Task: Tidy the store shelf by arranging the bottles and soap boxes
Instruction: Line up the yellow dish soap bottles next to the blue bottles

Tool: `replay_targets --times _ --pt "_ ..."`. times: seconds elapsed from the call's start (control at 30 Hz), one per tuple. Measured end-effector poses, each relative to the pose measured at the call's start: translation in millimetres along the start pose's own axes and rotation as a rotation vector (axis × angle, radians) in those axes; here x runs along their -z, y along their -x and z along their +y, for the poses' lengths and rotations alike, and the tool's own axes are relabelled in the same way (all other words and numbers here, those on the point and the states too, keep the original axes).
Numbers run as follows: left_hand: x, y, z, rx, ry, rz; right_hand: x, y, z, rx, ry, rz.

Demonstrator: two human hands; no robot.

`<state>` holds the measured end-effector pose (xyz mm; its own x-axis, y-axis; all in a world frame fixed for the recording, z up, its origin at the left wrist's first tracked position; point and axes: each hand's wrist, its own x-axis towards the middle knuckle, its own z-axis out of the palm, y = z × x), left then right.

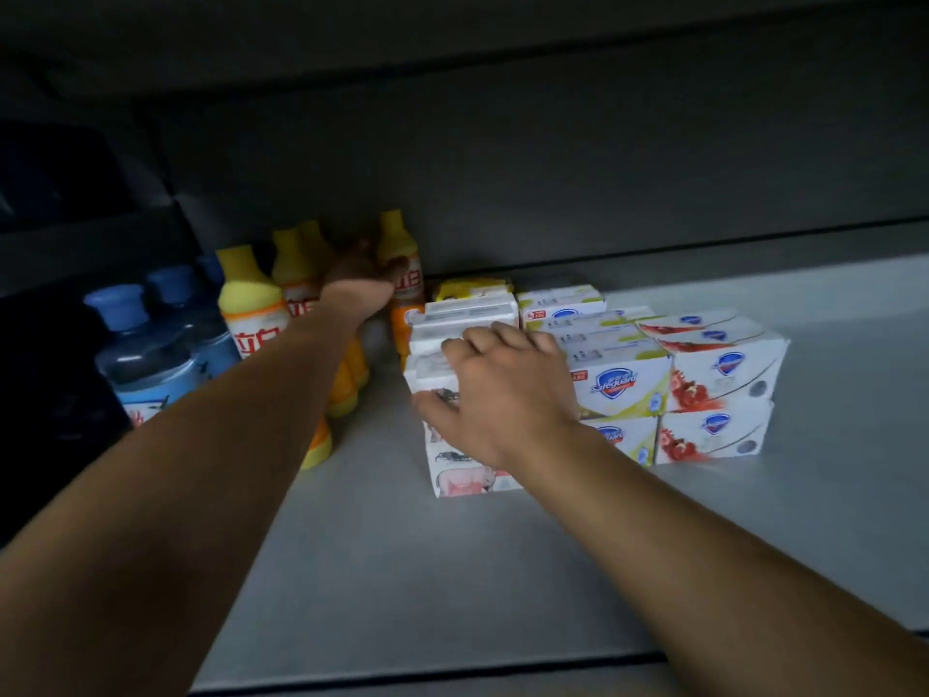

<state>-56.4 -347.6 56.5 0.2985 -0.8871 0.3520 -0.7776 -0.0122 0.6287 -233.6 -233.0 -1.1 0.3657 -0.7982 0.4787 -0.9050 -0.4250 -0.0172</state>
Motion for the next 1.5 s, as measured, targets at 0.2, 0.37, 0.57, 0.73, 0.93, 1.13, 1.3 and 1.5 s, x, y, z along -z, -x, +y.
replay_targets --times 0.2,0.37,0.57,0.73,0.93,1.13,1.3,1.5 --pt "-23 -28 -3 -0.019 0.008 0.067 -1 2 -1 -0.002 -0.009 0.001" --pt "-29 -26 -7 -0.070 0.007 0.109 1 0 -3 -0.009 0.011 -0.019" --pt "7 28 0 -0.181 0.159 0.266 5 0 -5 -0.024 0.018 -0.038" --pt "62 94 10 -0.188 0.125 0.311 11 -3 -6 -0.030 0.036 -0.127" --pt "118 176 2 -0.251 0.235 0.175 53 -9 -18 -0.117 -0.065 -0.009" --pt "133 237 -11 -0.302 0.192 0.075 121 7 -68 0.047 -0.834 0.206" --pt "139 267 -16 -0.269 0.248 0.047 139 25 -96 0.202 -0.660 0.140" --pt "132 319 -48 -0.117 0.701 -0.339 146 39 -97 0.130 -0.806 0.116"
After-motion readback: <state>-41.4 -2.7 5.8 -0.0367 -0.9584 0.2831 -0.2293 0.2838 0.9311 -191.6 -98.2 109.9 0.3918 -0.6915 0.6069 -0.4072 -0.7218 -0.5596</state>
